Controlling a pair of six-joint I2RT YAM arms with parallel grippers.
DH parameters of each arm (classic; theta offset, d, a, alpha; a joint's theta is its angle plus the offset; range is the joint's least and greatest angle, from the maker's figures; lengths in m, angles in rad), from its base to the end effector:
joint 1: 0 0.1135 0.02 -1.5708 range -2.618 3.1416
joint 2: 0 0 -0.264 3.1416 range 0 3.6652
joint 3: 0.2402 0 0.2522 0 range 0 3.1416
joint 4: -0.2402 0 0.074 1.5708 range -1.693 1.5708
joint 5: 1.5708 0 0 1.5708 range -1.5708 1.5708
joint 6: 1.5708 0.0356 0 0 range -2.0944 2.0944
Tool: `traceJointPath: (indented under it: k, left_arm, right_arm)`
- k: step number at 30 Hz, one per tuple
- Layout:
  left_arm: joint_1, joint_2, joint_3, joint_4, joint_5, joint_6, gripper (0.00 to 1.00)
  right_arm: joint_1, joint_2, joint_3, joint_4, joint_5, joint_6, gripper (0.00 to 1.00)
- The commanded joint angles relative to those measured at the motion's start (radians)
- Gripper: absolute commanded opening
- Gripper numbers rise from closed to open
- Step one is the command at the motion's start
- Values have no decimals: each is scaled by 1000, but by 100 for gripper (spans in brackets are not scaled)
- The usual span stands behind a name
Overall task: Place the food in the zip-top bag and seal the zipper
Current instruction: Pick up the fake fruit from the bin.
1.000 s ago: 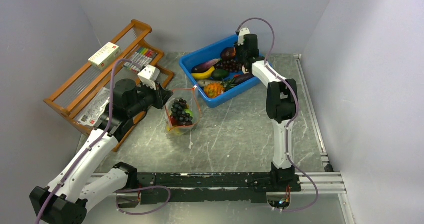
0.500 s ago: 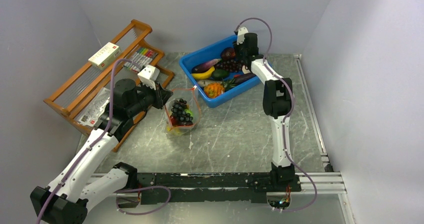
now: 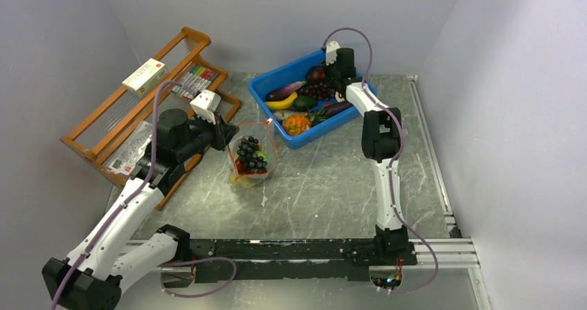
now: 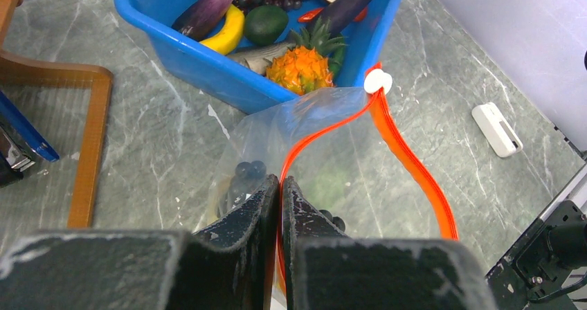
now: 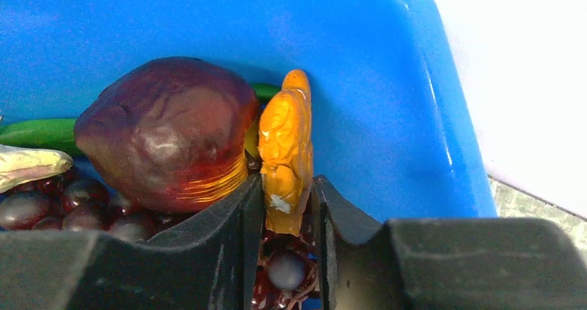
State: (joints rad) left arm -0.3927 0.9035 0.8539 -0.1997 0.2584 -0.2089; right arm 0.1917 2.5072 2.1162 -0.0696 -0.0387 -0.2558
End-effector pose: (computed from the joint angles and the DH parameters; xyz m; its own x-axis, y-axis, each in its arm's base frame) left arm 0.1899 -0.0885 0.3419 -0.3472 -0.0732 -0.9349 0.5385 0.8007 -0.2626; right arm 0.5692 0.1119 0.1834 -0.3654 -0.3285 -0.8710 -0.3275 0.9212 -0.2100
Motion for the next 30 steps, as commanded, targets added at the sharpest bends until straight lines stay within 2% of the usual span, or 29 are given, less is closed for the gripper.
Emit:
traceJointPath:
  k: [1, 8, 19, 30]
  left_arm:
    - [12, -4, 17, 6, 11, 9, 7]
    - [12, -8, 16, 6, 10, 9, 7]
    - [12, -11, 14, 6, 4, 11, 7]
    - [15, -15, 11, 6, -23, 15, 7]
  right_arm:
    - [-3, 28, 37, 12, -10, -20, 28]
    - [-2, -7, 9, 37, -14, -16, 9]
    - [0, -173, -117, 43, 2, 9, 8]
    - [2, -475, -428, 103, 26, 162, 8]
